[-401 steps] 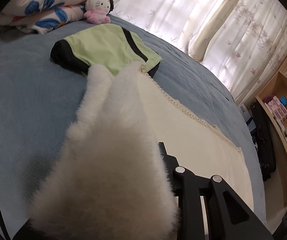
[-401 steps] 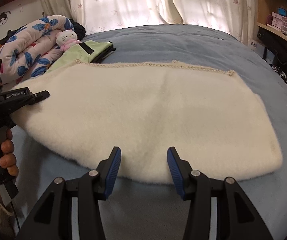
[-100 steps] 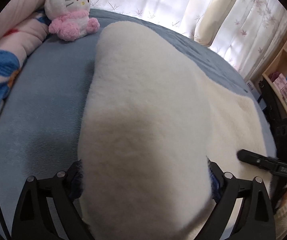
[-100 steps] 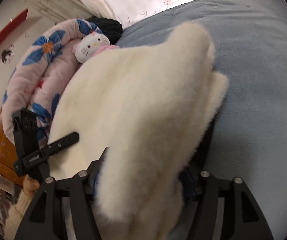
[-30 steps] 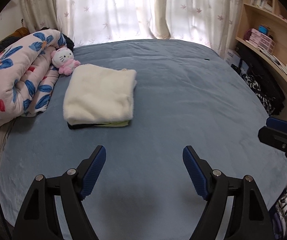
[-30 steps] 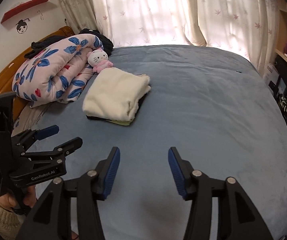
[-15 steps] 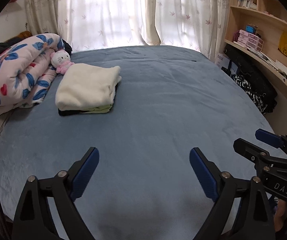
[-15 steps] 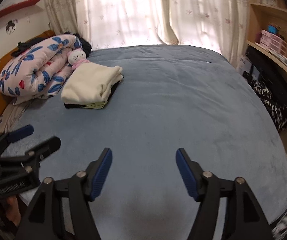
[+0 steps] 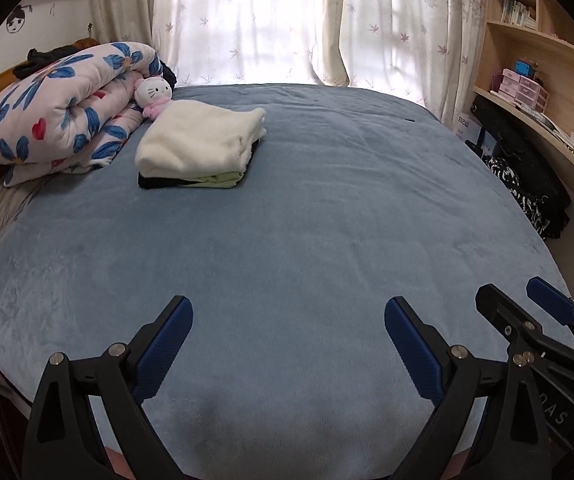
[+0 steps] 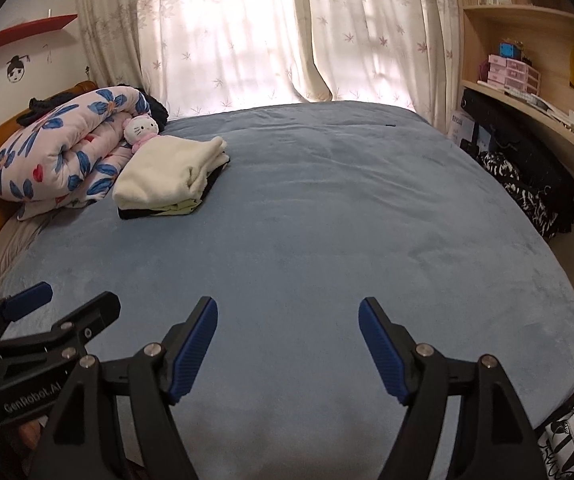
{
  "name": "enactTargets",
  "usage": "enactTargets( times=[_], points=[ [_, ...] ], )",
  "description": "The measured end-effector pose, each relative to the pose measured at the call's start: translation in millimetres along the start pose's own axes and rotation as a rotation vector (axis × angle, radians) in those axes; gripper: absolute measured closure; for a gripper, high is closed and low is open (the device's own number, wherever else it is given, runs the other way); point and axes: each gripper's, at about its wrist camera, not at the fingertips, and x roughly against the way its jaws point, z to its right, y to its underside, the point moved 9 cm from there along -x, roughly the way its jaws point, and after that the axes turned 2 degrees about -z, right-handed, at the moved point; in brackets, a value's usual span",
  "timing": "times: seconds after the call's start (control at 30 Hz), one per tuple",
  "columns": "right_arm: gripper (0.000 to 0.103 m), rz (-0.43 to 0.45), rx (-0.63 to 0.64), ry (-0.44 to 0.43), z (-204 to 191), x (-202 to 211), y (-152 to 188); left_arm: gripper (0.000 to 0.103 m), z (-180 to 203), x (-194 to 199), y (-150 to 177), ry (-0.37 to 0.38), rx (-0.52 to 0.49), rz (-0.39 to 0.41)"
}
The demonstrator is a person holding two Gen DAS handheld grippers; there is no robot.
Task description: Fold large clothes
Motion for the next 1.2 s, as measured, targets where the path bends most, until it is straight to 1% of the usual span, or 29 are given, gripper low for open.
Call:
enactTargets(
  times=[0.1,0.17,0.23,0.33,0.43,1.2],
  points=[
    [0.026,0.008,0.001,0.004,1,0,4,0.007,-2,0,2,-0.004,-0.001,-0.001],
    [0.017,0.008,-0.003,0.015,3,0,6,0.007,-2,0,4,-0.008,-0.003,-0.002],
    [0.011,-0.008,-0.014,0.019,7,-4,9,0.006,-3,-1,7,-0.01,0.0,-0.007],
    [0.011,-0.024,-0.031,0.0,8,-6,14,0.003,-6,-3,11,-0.013,0.008,-0.023],
    [0.011,-0.031,-0.034,-0.006,9,-6,18,0.003,-7,-4,14,-0.016,0.012,-0.033],
    [0.011,-0.058,-0.03,0.026,12,-9,24,0.003,-11,-10,20,-0.039,0.008,-0.064]
  ],
)
